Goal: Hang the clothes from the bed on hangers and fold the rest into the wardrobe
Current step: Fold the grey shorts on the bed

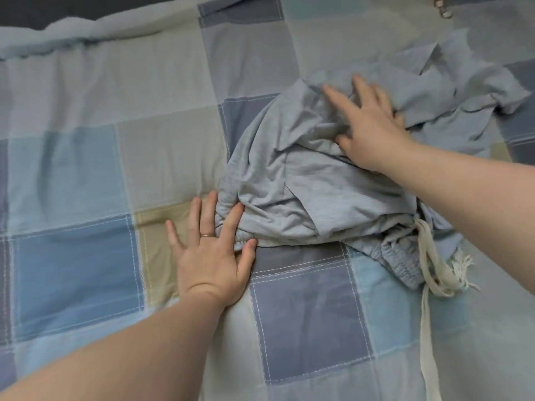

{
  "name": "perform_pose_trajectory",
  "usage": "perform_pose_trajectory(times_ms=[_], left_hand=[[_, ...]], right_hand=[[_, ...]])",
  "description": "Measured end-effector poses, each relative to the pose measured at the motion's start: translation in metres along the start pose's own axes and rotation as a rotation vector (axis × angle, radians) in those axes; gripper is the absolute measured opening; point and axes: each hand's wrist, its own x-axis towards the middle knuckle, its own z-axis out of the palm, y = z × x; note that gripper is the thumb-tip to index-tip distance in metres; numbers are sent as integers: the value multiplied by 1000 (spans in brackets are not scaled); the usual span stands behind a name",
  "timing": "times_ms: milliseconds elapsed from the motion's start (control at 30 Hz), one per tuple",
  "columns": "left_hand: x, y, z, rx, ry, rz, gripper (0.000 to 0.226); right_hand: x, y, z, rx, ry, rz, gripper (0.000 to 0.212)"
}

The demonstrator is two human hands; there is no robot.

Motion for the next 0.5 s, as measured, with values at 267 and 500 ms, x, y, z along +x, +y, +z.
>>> perform_pose_trajectory(times_ms=[267, 500], left_hand=[[0, -2, 3, 17, 0, 2, 64], [0, -3, 6, -3, 21, 3, 62]], right_hand=[[1, -15, 3, -67, 259, -1, 20], [-73, -2, 11, -30, 386, -31, 9]])
